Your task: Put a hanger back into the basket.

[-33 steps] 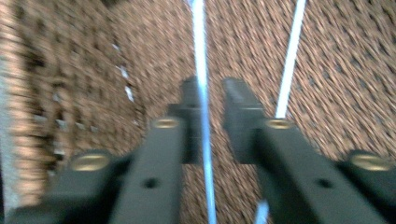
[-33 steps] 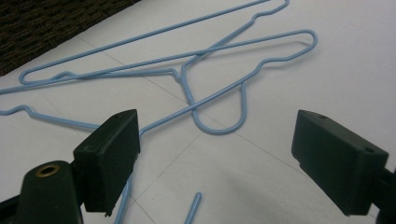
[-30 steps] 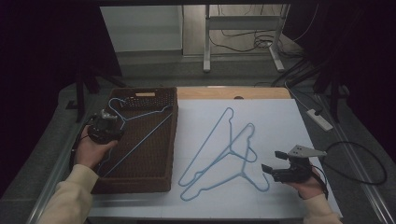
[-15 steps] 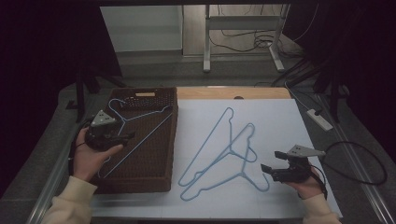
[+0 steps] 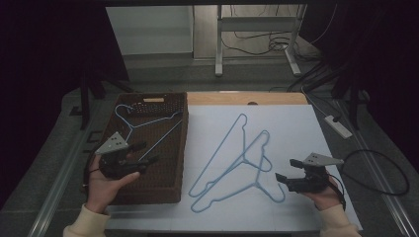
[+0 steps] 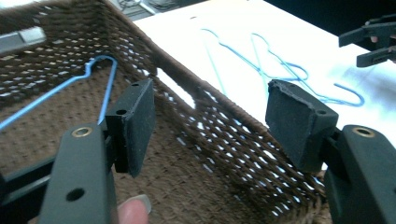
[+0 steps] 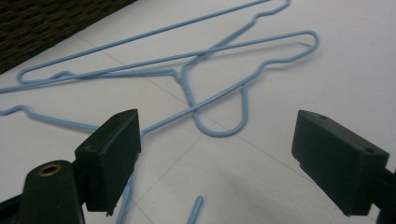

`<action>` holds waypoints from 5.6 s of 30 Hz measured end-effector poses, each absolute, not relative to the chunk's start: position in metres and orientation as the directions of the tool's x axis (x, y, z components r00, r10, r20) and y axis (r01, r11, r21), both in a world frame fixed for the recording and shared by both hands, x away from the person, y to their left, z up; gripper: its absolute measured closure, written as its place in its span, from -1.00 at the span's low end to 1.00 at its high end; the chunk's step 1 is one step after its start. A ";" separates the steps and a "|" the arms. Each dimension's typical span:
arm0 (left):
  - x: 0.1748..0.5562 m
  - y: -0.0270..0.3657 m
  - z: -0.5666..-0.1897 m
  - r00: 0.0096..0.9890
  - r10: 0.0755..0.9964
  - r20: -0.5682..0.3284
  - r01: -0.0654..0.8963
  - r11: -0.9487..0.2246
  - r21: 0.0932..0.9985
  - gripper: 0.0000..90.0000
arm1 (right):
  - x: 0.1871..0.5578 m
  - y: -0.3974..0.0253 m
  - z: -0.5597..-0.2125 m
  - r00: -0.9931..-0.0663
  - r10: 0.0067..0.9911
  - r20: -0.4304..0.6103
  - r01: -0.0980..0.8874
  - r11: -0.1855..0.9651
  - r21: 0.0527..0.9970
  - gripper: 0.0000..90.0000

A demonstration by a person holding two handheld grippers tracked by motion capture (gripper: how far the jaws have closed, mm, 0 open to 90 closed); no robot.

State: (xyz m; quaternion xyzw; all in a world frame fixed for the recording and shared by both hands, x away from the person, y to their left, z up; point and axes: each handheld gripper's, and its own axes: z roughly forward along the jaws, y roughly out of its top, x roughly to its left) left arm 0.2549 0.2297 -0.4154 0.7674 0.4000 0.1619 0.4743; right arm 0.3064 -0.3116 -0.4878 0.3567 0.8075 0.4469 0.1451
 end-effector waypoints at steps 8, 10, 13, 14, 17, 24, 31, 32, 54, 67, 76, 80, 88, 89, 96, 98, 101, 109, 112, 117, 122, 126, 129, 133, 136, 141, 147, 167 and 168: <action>0.252 0.212 -0.427 0.657 0.742 -0.132 0.457 -0.253 0.852 -0.26 | 0.303 -0.311 -0.488 -0.708 0.703 0.068 0.436 0.360 0.825 -0.63; 0.251 0.209 -0.429 0.661 0.739 -0.128 0.457 -0.262 0.850 -0.27 | 0.304 -0.312 -0.488 -0.705 0.706 0.071 0.436 0.353 0.828 -0.62; 0.251 0.207 -0.433 0.659 0.740 -0.137 0.467 -0.259 0.846 -0.28 | 0.303 -0.314 -0.487 -0.701 0.709 0.071 0.435 0.346 0.831 -0.62; 0.251 0.206 -0.434 0.660 0.739 -0.138 0.467 -0.260 0.845 -0.28 | 0.302 -0.315 -0.486 -0.700 0.711 0.070 0.434 0.346 0.832 -0.62; 0.250 0.204 -0.435 0.663 0.737 -0.133 0.466 -0.267 0.844 -0.27 | 0.301 -0.316 -0.485 -0.700 0.711 0.066 0.427 0.343 0.836 -0.62; 0.250 0.198 -0.437 0.671 0.729 -0.134 0.468 -0.276 0.840 -0.28 | 0.302 -0.318 -0.486 -0.698 0.713 0.066 0.430 0.343 0.835 -0.61; 0.244 0.186 -0.435 0.690 0.713 -0.125 0.453 -0.292 0.842 -0.28 | 0.300 -0.318 -0.485 -0.698 0.713 0.059 0.432 0.354 0.829 -0.57; 0.243 0.183 -0.435 0.696 0.708 -0.123 0.449 -0.296 0.843 -0.28 | 0.299 -0.317 -0.484 -0.695 0.717 0.053 0.439 0.365 0.821 -0.57; 0.236 0.154 -0.435 0.738 0.668 -0.097 0.428 -0.352 0.833 -0.29 | 0.292 -0.282 -0.482 -0.704 0.706 0.079 0.552 0.473 0.687 -0.45; 0.233 0.153 -0.435 0.753 0.651 -0.098 0.417 -0.357 0.836 -0.29 | 0.295 -0.235 -0.485 -0.706 0.708 0.011 0.607 0.598 0.524 -0.16; 0.233 0.155 -0.434 0.752 0.652 -0.096 0.415 -0.354 0.838 -0.29 | 0.303 -0.221 -0.493 -0.708 0.707 -0.001 0.637 0.638 0.433 0.05; 0.233 0.154 -0.434 0.753 0.651 -0.096 0.414 -0.356 0.838 -0.29 | 0.305 -0.218 -0.498 -0.711 0.704 -0.006 0.648 0.658 0.383 0.22; 0.233 0.149 -0.436 0.759 0.644 -0.094 0.415 -0.368 0.832 -0.29 | 0.307 -0.208 -0.497 -0.712 0.701 -0.033 0.655 0.680 0.329 0.62; 0.232 0.148 -0.436 0.761 0.642 -0.093 0.414 -0.371 0.831 -0.29 | 0.308 -0.207 -0.496 -0.711 0.703 -0.034 0.658 0.681 0.320 0.66; 0.231 0.145 -0.436 0.766 0.636 -0.088 0.409 -0.379 0.830 -0.29 | 0.310 -0.206 -0.496 -0.713 0.701 -0.025 0.658 0.681 0.320 0.89; 0.231 0.144 -0.436 0.767 0.635 -0.086 0.409 -0.382 0.829 -0.29 | 0.310 -0.207 -0.496 -0.716 0.698 -0.022 0.656 0.683 0.322 0.89; 0.231 0.141 -0.437 0.771 0.632 -0.084 0.407 -0.387 0.827 -0.29 | 0.310 -0.208 -0.495 -0.723 0.690 -0.026 0.648 0.690 0.323 0.90; 0.229 0.134 -0.436 0.778 0.623 -0.080 0.398 -0.390 0.830 -0.29 | 0.309 -0.209 -0.488 -0.736 0.676 -0.025 0.633 0.702 0.326 0.91; 0.230 0.126 -0.437 0.784 0.615 -0.083 0.399 -0.398 0.826 -0.29 | 0.309 -0.209 -0.484 -0.741 0.670 -0.029 0.626 0.707 0.329 0.91; 0.231 0.108 -0.440 0.805 0.588 -0.085 0.395 -0.423 0.815 -0.29 | 0.308 -0.208 -0.481 -0.749 0.661 -0.036 0.617 0.716 0.327 0.91; 0.231 0.088 -0.446 0.827 0.555 -0.087 0.393 -0.459 0.797 -0.29 | 0.308 -0.208 -0.480 -0.754 0.656 -0.042 0.610 0.722 0.328 0.91; 0.232 0.069 -0.455 0.846 0.527 -0.084 0.388 -0.500 0.774 -0.29 | 0.308 -0.209 -0.477 -0.756 0.653 -0.038 0.607 0.723 0.330 0.91; 0.236 0.056 -0.462 0.853 0.516 -0.078 0.387 -0.526 0.757 -0.29 | 0.308 -0.209 -0.476 -0.758 0.652 -0.036 0.606 0.723 0.332 0.91; 0.241 0.044 -0.470 0.857 0.507 -0.086 0.395 -0.541 0.743 -0.28 | 0.307 -0.209 -0.475 -0.763 0.645 -0.038 0.599 0.729 0.332 0.91; 0.246 0.036 -0.475 0.860 0.501 -0.093 0.400 -0.551 0.732 -0.29 | 0.306 -0.208 -0.475 -0.764 0.644 -0.037 0.598 0.728 0.336 0.91; 0.251 0.028 -0.482 0.862 0.496 -0.103 0.409 -0.561 0.720 -0.29 | 0.307 -0.209 -0.473 -0.764 0.645 -0.032 0.599 0.726 0.338 0.91; 0.258 0.016 -0.493 0.866 0.489 -0.108 0.421 -0.593 0.686 -0.29 | 0.307 -0.207 -0.471 -0.767 0.640 -0.033 0.594 0.729 0.340 0.91; 0.276 -0.009 -0.513 0.874 0.472 -0.119 0.441 -0.665 0.602 0.70 | 0.303 -0.201 -0.459 -0.774 0.631 -0.053 0.577 0.737 0.353 0.91; 0.276 -0.009 -0.512 0.872 0.475 -0.118 0.443 -0.665 0.602 0.77 | 0.302 -0.201 -0.458 -0.775 0.629 -0.053 0.574 0.737 0.356 0.91</action>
